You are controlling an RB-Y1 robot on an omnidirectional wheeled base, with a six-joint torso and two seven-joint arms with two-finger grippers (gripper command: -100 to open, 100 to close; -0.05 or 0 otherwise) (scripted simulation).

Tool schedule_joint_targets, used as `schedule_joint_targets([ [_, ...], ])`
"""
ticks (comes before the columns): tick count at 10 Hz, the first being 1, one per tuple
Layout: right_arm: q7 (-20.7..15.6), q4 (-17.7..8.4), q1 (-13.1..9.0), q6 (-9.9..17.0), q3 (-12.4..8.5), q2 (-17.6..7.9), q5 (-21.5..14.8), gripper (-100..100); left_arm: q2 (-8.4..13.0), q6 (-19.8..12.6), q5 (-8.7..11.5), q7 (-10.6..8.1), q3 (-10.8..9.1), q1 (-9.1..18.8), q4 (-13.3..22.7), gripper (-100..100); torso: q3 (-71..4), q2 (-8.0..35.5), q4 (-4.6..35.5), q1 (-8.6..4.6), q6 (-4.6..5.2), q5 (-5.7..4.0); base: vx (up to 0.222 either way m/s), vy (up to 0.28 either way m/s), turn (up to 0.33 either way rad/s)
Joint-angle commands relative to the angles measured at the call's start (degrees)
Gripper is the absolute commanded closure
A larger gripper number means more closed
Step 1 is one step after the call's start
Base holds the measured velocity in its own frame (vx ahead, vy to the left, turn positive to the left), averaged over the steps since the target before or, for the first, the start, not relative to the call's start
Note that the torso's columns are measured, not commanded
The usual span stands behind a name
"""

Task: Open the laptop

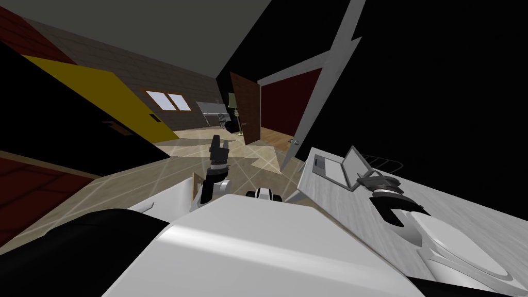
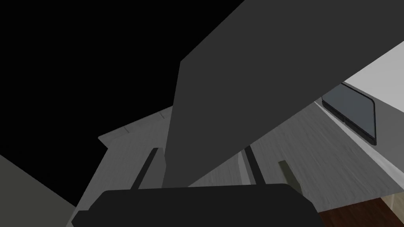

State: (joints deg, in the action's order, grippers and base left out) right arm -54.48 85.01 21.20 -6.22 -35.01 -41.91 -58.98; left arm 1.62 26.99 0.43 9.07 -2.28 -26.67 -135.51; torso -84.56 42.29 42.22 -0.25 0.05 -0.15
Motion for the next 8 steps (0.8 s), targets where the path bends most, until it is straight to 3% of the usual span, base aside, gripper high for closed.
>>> schedule_joint_targets([
  [1, -2.59, 0.94, 1.69, 0.27, 0.11, -0.02, -2.59, 100, 0.00, 0.00, 0.00, 0.00, 0.00, 0.00, 0.00, 0, 0.04, 0.07, 0.05, 0.09, 0.07, 0.07, 0.059, 0.061, 0.007],
  [3, -2.80, 1.02, 1.88, 0.16, 0.10, 0.05, -2.90, 100, 0.00, 0.00, 0.00, 0.00, 0.00, 0.00, 0.00, 0, 0.06, 0.11, 0.12, 0.35, 0.03, 0.25, 0.048, 0.049, -0.001],
  [4, -5.62, 1.85, 2.63, 1.24, 0.90, 1.18, -5.63, 100, 0.00, 0.00, 0.00, 0.00, 0.00, 0.00, 0.00, 0, 0.08, 0.18, 0.16, 0.32, -0.02, 0.30, 0.040, 0.023, 0.035],
  [8, -10.84, 3.56, 3.93, 3.48, 2.36, 3.28, -10.90, 100, 0.00, 0.00, 0.00, 0.00, 0.00, 0.00, 0.00, 0, 0.02, 0.06, 0.11, 0.41, -0.03, 0.27, 0.048, 0.030, 0.035],
])
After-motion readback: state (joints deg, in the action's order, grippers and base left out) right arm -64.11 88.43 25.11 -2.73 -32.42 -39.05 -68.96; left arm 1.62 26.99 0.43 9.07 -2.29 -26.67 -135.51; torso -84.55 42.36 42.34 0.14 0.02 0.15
